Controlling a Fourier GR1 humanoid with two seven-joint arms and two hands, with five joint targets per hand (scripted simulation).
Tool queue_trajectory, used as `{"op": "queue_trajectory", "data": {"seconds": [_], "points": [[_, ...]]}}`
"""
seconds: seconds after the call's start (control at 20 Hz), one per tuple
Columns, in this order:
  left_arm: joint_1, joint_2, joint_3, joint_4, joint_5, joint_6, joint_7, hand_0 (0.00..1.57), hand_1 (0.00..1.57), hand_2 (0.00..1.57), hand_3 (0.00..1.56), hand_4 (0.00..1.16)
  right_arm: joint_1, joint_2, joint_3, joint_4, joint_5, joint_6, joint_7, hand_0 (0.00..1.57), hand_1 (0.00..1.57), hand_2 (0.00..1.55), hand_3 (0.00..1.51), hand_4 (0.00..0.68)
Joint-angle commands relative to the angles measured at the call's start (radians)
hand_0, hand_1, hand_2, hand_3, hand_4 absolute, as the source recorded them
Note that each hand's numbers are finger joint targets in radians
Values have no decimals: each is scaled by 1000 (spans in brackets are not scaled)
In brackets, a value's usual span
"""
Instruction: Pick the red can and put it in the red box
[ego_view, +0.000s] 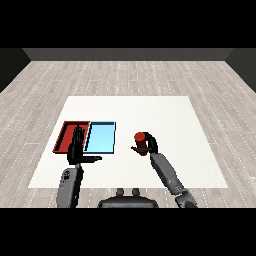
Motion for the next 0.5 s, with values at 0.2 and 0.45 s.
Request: {"op": "queue_trajectory", "data": {"seconds": [0.2,0.45], "points": [[-81,-27,-49,62,-52,25,4,0,0,0,0,0,97,-43,45,-284,90,-20,89,1418,1418,1432,1372,619],[-27,-17,-80,-37,-59,12,60,0,0,0,0,0,136,-39,33,-390,122,-13,75,1445,1445,1432,1377,630]]}}
